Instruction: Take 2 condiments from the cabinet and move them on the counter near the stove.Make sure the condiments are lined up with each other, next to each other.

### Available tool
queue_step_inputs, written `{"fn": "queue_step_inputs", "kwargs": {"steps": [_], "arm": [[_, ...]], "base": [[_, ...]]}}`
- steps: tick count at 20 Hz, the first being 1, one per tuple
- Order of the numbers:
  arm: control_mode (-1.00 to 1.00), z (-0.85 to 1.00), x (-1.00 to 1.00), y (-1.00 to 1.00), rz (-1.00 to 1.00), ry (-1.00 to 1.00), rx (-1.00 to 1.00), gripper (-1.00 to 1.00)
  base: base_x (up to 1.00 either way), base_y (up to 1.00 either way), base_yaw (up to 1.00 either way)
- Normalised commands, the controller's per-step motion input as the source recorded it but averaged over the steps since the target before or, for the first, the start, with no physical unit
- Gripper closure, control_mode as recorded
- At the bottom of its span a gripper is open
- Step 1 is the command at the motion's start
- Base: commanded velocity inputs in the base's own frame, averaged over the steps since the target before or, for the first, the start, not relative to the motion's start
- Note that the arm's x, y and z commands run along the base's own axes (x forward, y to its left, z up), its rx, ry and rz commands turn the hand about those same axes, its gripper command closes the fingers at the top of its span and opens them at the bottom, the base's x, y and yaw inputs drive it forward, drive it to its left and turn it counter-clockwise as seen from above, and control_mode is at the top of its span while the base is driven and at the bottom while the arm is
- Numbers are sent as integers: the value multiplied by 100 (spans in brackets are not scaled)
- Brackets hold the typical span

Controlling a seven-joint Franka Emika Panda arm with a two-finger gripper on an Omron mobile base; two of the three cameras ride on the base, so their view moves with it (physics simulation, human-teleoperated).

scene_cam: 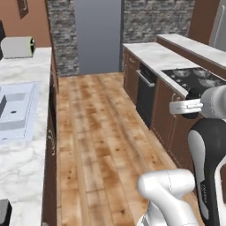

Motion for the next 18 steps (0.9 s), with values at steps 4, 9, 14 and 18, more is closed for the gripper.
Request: {"fn": "queue_step_inputs", "kwargs": {"steps": [4,9,14,18], "arm": [[100,0,0,0,0,0,0,100],[100,0,0,0,0,0,0,100],[100,0,0,0,0,0,0,100],[100,0,0,0,0,0,0,100]], "base": [[100,31,-21],[100,28,-22],[100,19,-29],[39,30,-75]]}}
